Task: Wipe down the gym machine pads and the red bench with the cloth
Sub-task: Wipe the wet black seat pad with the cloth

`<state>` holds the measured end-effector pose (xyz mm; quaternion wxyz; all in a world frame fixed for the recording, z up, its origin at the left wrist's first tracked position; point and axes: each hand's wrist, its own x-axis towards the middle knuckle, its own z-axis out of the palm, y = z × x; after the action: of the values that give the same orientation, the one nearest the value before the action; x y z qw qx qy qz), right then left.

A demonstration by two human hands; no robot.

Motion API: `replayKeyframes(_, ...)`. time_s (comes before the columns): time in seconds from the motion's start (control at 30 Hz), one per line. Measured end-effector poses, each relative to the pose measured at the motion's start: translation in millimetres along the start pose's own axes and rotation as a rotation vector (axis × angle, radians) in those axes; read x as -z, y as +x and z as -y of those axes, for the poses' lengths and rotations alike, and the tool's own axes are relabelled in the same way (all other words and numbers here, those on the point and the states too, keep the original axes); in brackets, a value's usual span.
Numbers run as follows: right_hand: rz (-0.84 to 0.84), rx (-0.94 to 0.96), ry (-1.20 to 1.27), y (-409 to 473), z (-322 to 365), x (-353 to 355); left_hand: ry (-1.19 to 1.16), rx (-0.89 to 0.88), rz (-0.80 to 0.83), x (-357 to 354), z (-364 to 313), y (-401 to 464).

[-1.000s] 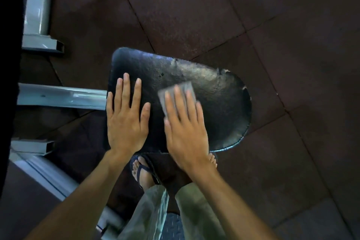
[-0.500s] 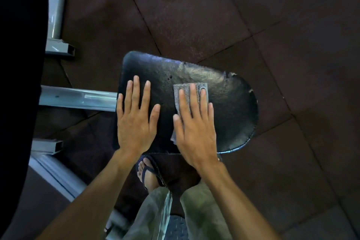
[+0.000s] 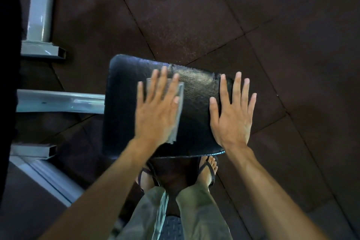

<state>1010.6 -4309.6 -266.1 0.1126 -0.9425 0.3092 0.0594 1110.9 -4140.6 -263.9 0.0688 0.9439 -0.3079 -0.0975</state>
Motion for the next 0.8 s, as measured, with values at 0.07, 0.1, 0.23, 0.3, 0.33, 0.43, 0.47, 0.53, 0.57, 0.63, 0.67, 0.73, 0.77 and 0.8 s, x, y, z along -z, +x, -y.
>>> replayKeyframes(0.07, -0.013, -0.011, -0.005, -1.0, 2.3, -0.8, -0.029, 0.058, 0.010, 2.7, 16.7, -20.5)
replayKeyframes(0.1, -0.020, -0.021, -0.010, -1.4, 4.3, -1.2, -0.012, 0.084, 0.023, 1.1, 12.2, -35.9)
replayKeyframes(0.23, -0.026, -0.025, -0.023, -3.0, 5.7, -2.1, -0.012, -0.034, 0.048, -7.7, -33.8, -48.2)
replayKeyframes(0.3, -0.030, -0.011, -0.014, -2.3, 2.2, -1.9, -0.026, -0.122, 0.040, 2.2, -26.1, -1.0)
replayKeyframes(0.33, -0.027, -0.004, -0.003, -1.4, 1.2, -1.8, -0.001, -0.117, 0.046, 9.5, -12.3, 23.6)
replayKeyframes(0.43, -0.031, 0.005, 0.006, -1.1, 0.6, -0.7, 0.033, -0.014, 0.014, 21.5, 45.9, 45.4)
replayKeyframes(0.47, -0.033, 0.002, 0.001, -0.9, 1.3, -0.6, 0.001, -0.006, 0.016, 23.7, 59.9, 32.8)
replayKeyframes(0.53, -0.034, -0.005, -0.011, -2.2, 3.6, -0.9, -0.035, 0.044, 0.026, 21.5, 65.9, -10.0)
replayKeyframes(0.57, -0.040, -0.012, -0.015, -2.3, 4.5, -1.3, -0.018, 0.082, 0.038, 16.4, 54.2, -34.6)
replayKeyframes(0.63, -0.041, -0.023, -0.021, -2.5, 5.0, -1.9, 0.032, 0.070, 0.061, 2.3, 18.1, -67.5)
replayKeyframes(0.67, -0.041, -0.021, -0.016, -2.9, 5.1, -2.2, 0.021, 0.029, 0.057, -2.8, 0.9, -68.6)
replayKeyframes(0.73, -0.046, -0.009, -0.007, -2.2, 3.1, -2.2, -0.016, -0.088, 0.045, -3.5, -18.9, -41.5)
replayKeyframes(0.77, -0.047, -0.006, -0.002, -1.5, 1.5, -2.5, -0.023, -0.155, 0.042, 1.4, -17.8, -20.2)
replayKeyframes(0.8, -0.047, -0.001, 0.009, -1.0, 0.5, -2.6, -0.014, -0.195, 0.034, 7.0, -7.9, 0.1)
